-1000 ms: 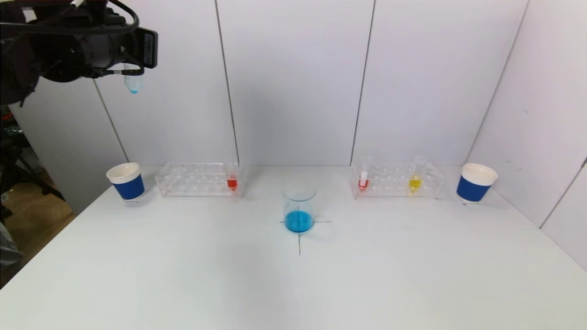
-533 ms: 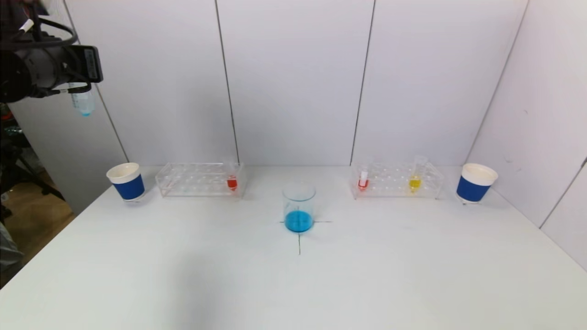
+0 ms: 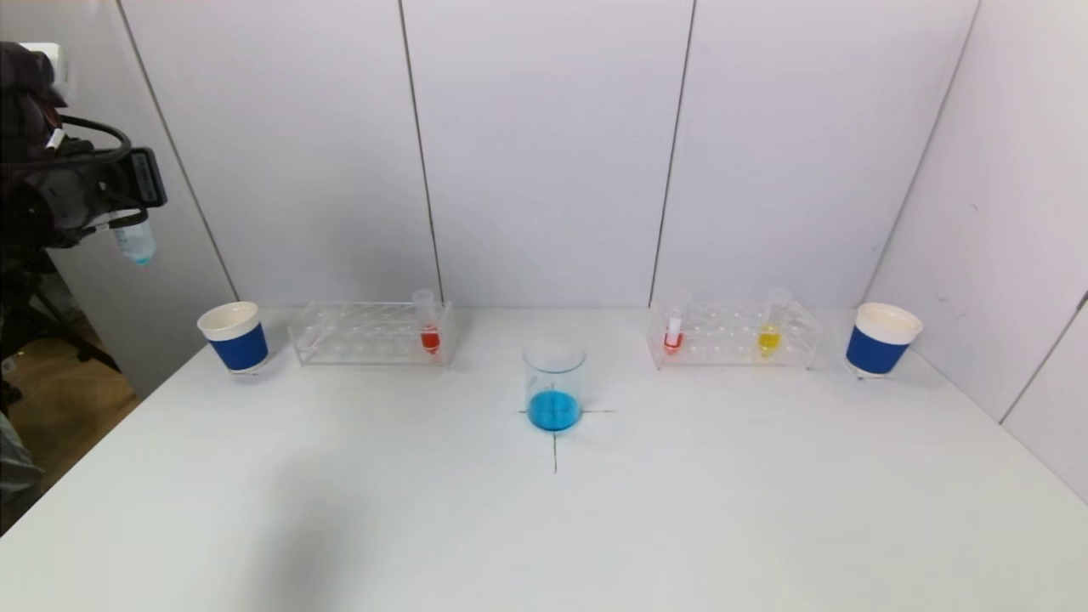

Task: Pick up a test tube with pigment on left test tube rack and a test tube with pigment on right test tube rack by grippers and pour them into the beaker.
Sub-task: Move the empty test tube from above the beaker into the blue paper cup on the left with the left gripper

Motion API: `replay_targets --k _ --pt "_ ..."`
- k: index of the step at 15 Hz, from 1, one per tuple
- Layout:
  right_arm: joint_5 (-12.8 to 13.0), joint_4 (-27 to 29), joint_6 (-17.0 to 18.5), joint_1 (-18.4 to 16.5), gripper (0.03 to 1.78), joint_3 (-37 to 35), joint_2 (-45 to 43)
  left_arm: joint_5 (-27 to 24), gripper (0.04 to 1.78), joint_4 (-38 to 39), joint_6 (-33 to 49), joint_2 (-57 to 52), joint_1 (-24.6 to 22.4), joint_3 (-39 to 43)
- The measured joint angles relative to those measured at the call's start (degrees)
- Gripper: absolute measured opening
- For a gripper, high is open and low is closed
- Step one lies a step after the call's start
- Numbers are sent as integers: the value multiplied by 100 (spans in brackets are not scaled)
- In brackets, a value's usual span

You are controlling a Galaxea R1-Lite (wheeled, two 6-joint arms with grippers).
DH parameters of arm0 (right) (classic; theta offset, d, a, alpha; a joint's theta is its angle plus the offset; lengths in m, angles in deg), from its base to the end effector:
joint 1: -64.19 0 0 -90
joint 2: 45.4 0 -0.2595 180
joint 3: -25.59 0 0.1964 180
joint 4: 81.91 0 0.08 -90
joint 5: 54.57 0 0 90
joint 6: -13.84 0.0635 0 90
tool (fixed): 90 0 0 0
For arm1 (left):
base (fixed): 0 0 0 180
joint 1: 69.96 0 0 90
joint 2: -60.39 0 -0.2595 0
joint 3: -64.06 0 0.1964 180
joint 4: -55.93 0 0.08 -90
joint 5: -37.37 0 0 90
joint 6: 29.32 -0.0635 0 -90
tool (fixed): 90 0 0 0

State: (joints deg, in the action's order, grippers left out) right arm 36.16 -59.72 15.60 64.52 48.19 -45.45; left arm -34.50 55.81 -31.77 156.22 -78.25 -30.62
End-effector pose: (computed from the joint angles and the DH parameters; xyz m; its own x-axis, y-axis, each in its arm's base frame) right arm 0.0652 -0.0004 0.0766 0.9999 -0.0070 0.0080 0.0067 0.9995 0.0308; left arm 0.3564 0.0719 0.2511 0.8953 0.4449 -0.0211 -0.4435 0.8949 0.0496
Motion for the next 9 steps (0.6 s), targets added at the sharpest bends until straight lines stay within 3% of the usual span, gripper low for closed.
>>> replay_targets --k 9 --pt "1 0 0 0 177 0 0 -460 44 1276 -22 1453 -394 80"
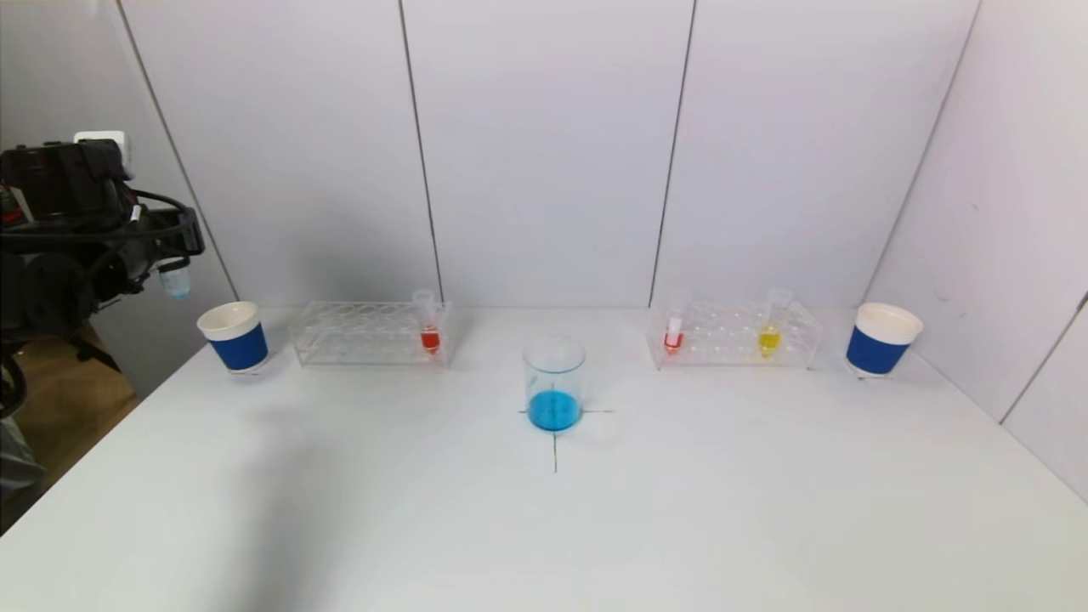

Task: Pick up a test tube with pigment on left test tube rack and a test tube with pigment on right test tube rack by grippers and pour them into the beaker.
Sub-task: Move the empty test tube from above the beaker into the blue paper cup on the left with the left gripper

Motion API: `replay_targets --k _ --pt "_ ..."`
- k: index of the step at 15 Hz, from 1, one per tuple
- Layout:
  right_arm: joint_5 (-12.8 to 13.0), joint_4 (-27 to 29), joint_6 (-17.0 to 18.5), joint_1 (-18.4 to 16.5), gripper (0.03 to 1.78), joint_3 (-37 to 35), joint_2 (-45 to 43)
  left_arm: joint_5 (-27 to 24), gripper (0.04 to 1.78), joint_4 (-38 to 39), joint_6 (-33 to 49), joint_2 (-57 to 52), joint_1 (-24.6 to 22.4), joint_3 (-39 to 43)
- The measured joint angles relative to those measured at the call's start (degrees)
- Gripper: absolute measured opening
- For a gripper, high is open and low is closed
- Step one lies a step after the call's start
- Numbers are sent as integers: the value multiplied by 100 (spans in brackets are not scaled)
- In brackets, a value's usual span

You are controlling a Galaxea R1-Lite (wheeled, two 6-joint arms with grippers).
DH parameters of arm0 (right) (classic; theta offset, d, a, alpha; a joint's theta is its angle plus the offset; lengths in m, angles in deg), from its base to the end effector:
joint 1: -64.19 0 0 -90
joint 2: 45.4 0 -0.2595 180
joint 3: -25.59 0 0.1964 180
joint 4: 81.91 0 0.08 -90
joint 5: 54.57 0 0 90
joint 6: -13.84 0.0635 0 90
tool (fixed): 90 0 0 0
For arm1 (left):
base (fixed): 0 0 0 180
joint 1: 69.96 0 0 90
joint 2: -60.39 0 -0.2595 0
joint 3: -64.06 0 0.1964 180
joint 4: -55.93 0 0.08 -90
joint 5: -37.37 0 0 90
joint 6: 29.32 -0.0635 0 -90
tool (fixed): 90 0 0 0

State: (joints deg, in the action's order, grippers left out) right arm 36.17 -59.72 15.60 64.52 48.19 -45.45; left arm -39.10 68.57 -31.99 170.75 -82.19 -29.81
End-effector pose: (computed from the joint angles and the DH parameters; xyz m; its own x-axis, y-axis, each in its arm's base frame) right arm 0.0652 -0.0004 0.0766 0.9999 -0.0072 0.0080 0.0069 0.9995 0.0308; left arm 0.4073 0.1035 0.1780 0.8985 0.4341 -0.0653 -0.4306 0.9004 0.0622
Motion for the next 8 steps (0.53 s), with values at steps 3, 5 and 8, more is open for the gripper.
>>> replay_targets --k 3,5,8 --pt "-1 0 0 0 177 0 0 -4 44 375 -20 564 -11 -168" --pt "-4 0 0 2 177 0 0 -9 44 456 -20 883 -15 -350" --pt "-4 0 0 2 177 0 0 -63 44 467 -13 1301 -37 -686"
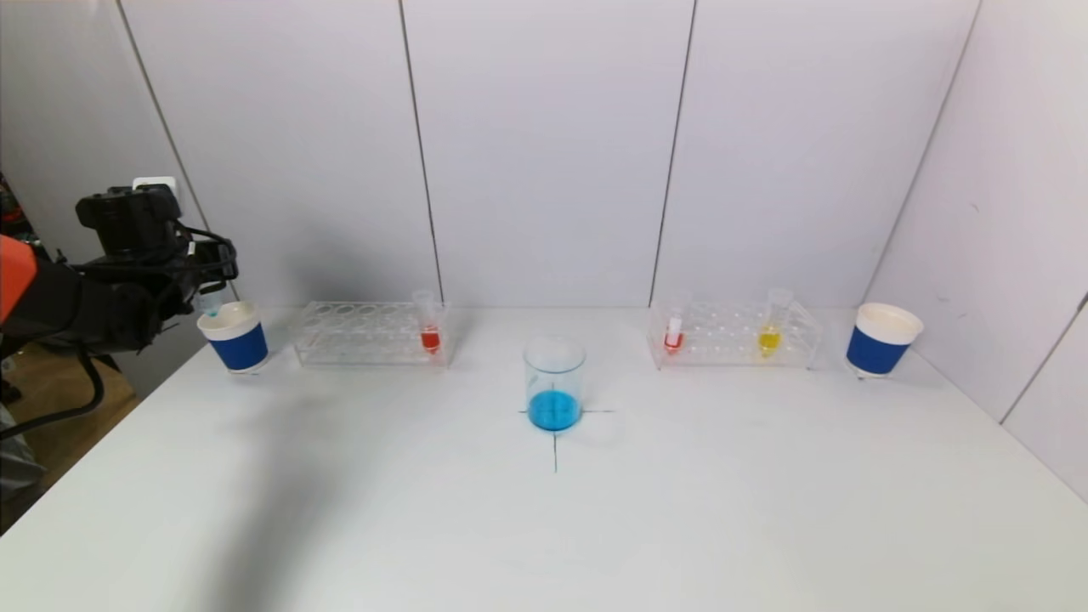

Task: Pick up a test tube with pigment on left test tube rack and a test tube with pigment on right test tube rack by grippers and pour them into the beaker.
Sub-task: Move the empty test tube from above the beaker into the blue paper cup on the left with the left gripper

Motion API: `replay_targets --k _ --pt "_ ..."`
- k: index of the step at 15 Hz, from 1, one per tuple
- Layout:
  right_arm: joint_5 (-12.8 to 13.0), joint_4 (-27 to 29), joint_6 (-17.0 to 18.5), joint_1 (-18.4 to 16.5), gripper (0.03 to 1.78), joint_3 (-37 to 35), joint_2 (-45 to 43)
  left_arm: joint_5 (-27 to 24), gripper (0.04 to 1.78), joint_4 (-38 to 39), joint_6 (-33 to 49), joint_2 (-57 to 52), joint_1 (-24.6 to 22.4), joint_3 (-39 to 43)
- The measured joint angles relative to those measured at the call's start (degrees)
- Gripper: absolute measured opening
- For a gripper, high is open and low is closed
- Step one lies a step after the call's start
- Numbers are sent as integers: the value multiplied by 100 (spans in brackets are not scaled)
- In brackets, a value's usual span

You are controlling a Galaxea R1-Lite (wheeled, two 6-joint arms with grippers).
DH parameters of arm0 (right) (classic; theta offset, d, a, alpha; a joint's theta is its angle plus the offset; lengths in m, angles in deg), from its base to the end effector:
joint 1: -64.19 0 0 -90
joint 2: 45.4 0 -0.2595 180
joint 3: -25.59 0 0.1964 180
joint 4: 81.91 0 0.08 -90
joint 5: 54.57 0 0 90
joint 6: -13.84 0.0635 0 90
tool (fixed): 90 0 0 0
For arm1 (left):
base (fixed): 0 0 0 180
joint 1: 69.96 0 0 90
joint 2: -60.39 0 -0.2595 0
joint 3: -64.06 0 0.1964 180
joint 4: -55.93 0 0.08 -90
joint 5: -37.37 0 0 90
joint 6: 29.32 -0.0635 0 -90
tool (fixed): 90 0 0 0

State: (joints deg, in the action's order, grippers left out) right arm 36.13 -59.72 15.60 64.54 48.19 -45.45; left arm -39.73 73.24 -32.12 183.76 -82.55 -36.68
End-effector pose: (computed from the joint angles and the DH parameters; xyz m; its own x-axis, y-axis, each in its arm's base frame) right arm 0.0652 -0.0004 0.0766 0.9999 -0.0061 0.0080 0.0059 0.9995 0.0308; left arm 0.4510 0.1153 0.1280 0.8986 0.4294 -0.0904 -0.4245 0.9028 0.0693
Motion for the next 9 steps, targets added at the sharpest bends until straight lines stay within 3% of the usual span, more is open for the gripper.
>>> replay_targets --k 9 --pt "2 0 0 0 177 0 0 -127 44 -1 -6 794 -55 -614"
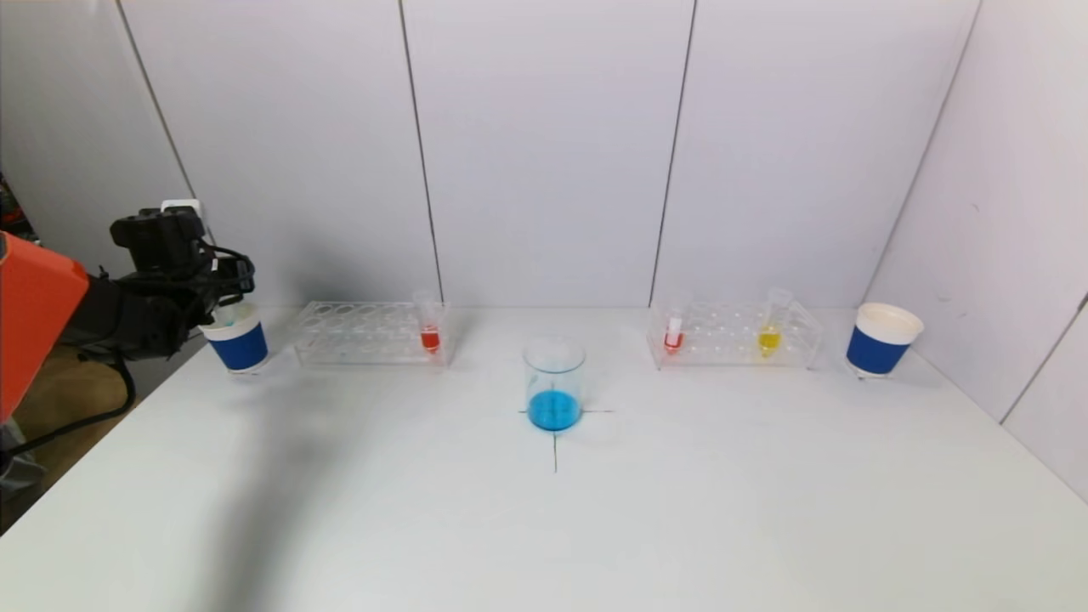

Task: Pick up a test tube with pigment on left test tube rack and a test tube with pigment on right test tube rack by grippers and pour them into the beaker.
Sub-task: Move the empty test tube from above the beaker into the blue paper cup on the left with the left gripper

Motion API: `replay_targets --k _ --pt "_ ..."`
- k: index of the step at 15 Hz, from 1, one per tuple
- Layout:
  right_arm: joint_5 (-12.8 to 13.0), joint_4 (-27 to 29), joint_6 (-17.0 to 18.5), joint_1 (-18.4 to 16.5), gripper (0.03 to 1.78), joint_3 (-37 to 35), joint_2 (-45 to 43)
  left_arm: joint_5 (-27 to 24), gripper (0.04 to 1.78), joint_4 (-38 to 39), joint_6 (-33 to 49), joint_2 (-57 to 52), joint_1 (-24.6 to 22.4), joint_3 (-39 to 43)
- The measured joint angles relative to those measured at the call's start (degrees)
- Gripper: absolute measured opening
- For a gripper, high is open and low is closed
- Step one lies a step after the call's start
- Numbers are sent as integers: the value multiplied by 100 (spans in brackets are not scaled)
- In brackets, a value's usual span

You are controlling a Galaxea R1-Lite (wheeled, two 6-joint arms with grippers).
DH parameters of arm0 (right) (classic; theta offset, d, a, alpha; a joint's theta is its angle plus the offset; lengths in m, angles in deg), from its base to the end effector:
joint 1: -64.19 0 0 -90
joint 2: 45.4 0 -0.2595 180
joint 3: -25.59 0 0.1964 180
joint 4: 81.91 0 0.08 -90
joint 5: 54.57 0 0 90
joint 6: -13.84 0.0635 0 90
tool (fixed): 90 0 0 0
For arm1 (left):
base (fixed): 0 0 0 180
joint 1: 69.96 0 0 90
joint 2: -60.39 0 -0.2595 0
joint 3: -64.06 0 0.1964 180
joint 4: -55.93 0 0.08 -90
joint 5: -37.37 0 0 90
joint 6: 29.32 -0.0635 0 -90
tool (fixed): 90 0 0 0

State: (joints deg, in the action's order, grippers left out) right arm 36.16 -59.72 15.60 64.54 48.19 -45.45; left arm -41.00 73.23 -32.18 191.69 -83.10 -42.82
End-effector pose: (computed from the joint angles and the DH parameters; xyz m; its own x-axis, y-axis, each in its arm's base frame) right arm 0.0652 -0.0004 0.0766 0.9999 -0.0066 0.0080 0.0064 0.9995 0.0308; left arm 0.4754 0.1241 0.0961 0.9006 0.4173 -0.1214 -0.4109 0.9086 0.0745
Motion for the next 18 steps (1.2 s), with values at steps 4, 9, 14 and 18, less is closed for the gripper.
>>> replay_targets --k 4,9,14,18 --pt "-2 0 0 0 177 0 0 -2 44 124 0 116 -17 30" --pt "-2 0 0 -2 177 0 0 7 44 169 6 127 -35 113" --pt "-5 0 0 -2 177 0 0 7 44 177 0 108 -55 177" --pt "-2 0 0 -2 177 0 0 7 44 295 -18 102 -61 234"
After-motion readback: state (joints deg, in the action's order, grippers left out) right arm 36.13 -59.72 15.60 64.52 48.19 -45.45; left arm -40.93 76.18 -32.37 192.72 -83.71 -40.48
